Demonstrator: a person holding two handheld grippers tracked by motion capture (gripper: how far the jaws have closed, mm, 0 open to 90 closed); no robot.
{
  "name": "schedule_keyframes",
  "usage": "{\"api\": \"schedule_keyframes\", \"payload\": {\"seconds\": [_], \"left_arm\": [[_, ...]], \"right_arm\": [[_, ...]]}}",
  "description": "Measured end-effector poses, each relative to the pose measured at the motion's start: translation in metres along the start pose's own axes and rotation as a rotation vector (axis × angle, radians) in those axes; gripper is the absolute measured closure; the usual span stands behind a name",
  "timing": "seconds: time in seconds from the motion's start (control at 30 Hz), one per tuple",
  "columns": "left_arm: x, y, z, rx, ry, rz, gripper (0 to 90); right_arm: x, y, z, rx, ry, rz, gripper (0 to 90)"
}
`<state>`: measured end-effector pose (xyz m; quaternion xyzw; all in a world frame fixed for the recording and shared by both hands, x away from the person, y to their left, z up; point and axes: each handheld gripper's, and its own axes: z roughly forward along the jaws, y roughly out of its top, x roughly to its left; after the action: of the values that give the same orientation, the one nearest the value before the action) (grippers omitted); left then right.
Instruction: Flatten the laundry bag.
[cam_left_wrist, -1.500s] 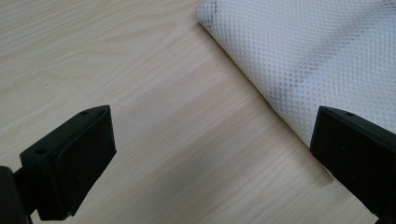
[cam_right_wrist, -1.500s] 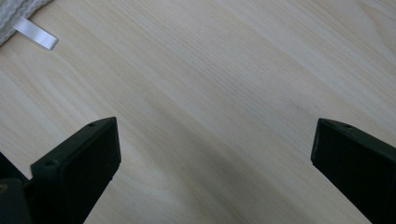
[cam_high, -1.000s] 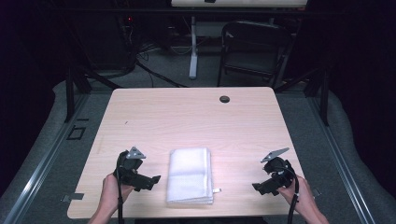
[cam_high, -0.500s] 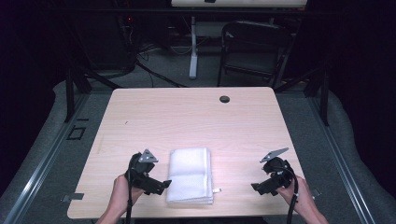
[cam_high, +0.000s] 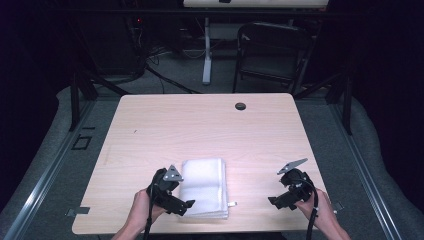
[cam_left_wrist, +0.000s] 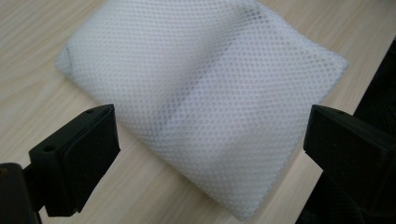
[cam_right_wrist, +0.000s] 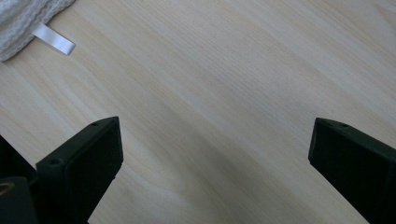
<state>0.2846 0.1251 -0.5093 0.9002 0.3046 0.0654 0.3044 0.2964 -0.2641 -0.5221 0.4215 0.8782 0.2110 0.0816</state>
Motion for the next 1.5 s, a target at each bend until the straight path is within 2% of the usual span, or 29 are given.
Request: {"api": "schedule_keyframes", "payload": {"seconds": [0.13, 0.23, 0.33, 0.47, 0.53, 0.63, 0.67, 0.7, 0.73, 0.83, 0.93, 1.0, 1.17, 1.23, 1.3, 1.4, 1.47, 1.5], "left_arm": [[-0.009, 0.004, 0.009, 0.019, -0.023, 0.043, 5.0], [-0.013, 0.006, 0.014, 0.022, -0.041, 0.053, 5.8], [-0.020, 0.010, 0.022, 0.033, -0.083, 0.075, 6.8], [-0.026, 0.013, 0.028, 0.048, -0.095, 0.096, 7.1], [-0.030, 0.014, 0.035, 0.072, -0.099, 0.116, 8.2], [-0.031, 0.015, 0.043, 0.101, -0.096, 0.131, 9.5], [-0.031, 0.016, 0.045, 0.110, -0.086, 0.131, 10.9], [-0.031, 0.016, 0.047, 0.110, -0.084, 0.130, 11.6], [-0.031, 0.017, 0.048, 0.115, -0.084, 0.133, 12.6], [-0.032, 0.018, 0.053, 0.131, -0.074, 0.137, 14.9], [-0.035, 0.018, 0.056, 0.141, -0.076, 0.156, 15.1], [-0.038, 0.019, 0.058, 0.141, -0.077, 0.165, 13.8], [-0.041, 0.020, 0.064, 0.170, -0.057, 0.187, 15.5], [-0.041, 0.019, 0.069, 0.187, -0.057, 0.199, 20.6], [-0.042, 0.019, 0.070, 0.189, -0.048, 0.207, 22.7], [-0.039, 0.019, 0.069, 0.179, -0.041, 0.204, 29.0], [-0.039, 0.019, 0.069, 0.175, -0.039, 0.201, 32.8], [-0.037, 0.018, 0.069, 0.175, -0.040, 0.197, 33.1]], "right_arm": [[0.001, 0.000, 0.001, -0.001, 0.007, 0.007, 3.0], [0.000, 0.000, 0.001, 0.004, 0.005, 0.002, 3.1], [0.001, 0.001, 0.001, 0.010, 0.008, -0.001, 3.2], [0.001, 0.001, 0.001, 0.005, 0.015, 0.002, 3.6], [0.002, 0.001, 0.000, 0.012, 0.006, -0.003, 3.7], [0.003, 0.001, 0.000, 0.008, 0.006, -0.005, 3.9], [0.004, 0.001, 0.001, -0.008, 0.014, 0.011, 3.9], [0.004, 0.002, 0.000, 0.015, 0.006, -0.010, 4.0], [0.005, 0.001, 0.001, 0.001, 0.015, -0.004, 4.2], [0.006, 0.002, 0.002, 0.004, 0.029, -0.006, 4.3], [0.007, 0.003, 0.002, 0.019, 0.018, -0.019, 4.3], [0.008, 0.003, 0.002, 0.012, 0.026, -0.015, 4.4], [0.008, 0.003, 0.002, 0.017, 0.028, -0.015, 4.4], [0.009, 0.003, 0.003, 0.012, 0.041, -0.008, 4.4], [0.009, 0.003, 0.003, 0.020, 0.032, -0.013, 4.4], [0.011, 0.003, 0.003, 0.014, 0.051, -0.012, 4.5], [0.011, 0.004, 0.002, 0.021, 0.038, -0.019, 4.5], [0.013, 0.004, 0.003, 0.008, 0.053, -0.009, 4.6]]}}
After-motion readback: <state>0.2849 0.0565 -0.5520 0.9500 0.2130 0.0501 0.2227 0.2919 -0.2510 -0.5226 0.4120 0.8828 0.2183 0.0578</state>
